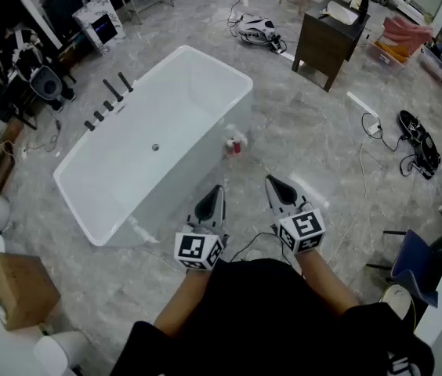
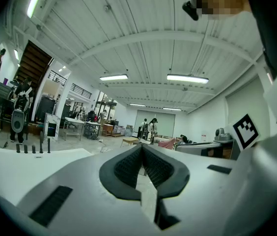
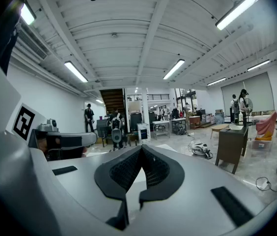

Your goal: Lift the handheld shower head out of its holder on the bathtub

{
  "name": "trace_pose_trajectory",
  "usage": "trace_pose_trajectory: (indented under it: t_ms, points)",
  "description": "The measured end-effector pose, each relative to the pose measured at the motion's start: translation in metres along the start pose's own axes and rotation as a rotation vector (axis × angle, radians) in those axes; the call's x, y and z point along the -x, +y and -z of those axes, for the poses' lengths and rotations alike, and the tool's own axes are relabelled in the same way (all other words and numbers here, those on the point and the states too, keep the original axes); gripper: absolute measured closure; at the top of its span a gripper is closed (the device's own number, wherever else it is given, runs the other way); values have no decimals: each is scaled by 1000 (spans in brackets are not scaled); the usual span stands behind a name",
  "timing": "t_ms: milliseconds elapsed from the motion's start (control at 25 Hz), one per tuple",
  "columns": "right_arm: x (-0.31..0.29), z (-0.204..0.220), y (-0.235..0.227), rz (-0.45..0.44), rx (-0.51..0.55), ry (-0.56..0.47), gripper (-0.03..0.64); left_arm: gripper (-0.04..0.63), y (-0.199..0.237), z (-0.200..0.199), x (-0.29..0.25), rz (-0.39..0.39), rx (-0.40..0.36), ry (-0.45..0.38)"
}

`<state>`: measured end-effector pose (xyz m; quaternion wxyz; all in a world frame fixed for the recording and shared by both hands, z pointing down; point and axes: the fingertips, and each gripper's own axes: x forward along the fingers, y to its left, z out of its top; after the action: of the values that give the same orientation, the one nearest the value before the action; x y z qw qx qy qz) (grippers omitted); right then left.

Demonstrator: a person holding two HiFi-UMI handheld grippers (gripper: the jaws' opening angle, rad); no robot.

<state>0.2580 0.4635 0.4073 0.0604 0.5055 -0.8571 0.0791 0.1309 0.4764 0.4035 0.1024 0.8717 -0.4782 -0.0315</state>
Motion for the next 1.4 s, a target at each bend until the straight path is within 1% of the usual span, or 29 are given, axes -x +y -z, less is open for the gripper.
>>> trace_pose_trajectory:
  t_ms: [160,280,400,520,640,680,720,760,800,840,880,960,1040,1200,1320,1400]
  points:
    - [5,1,1,-28,-55,-24,620,592,-4,1,6,-13,-20,-12]
    - [13,6,-5,-40,-39,-15,620,592,-14,3,4,-26,-50,-27]
    - [18,10,-6,-38,-37,-19,618,592,-20,5,4,-22,-62,-17]
    - [19,11,-3,-36,-61,-27,618,592,-17,7,8,-28,-79,-7]
    - [19,11,-4,-40,-57,-24,617,591,-9,8,9,-52,-74,-4]
    - [19,12,-5,-44,-62,-22,601,591,-5,10,9,-59,-70,-1]
    - [18,14,-6,-49,-70,-17,558,591,-3,12,9,-65,-68,4]
    - [18,17,-7,-55,-80,-8,498,588,0,15,9,-69,-67,11]
    - [17,21,-7,-60,-88,4,444,543,3,17,9,-72,-60,18]
    - [17,25,-8,-62,-92,16,413,414,6,21,10,-76,-45,25]
    - [18,29,-9,-62,-94,26,397,350,10,23,11,-85,-28,28]
    - [19,35,-13,-58,-96,39,384,324,19,27,14,-113,-9,27]
    - [19,38,-17,-60,-102,44,383,310,23,29,14,-128,-9,29]
    - [18,45,-20,-77,-106,64,383,301,23,34,13,-146,-16,47]
    - [17,52,-23,-90,-112,86,383,291,28,33,18,-204,-28,43]
    - [13,55,-24,-109,-121,98,383,291,33,35,18,-229,-32,45]
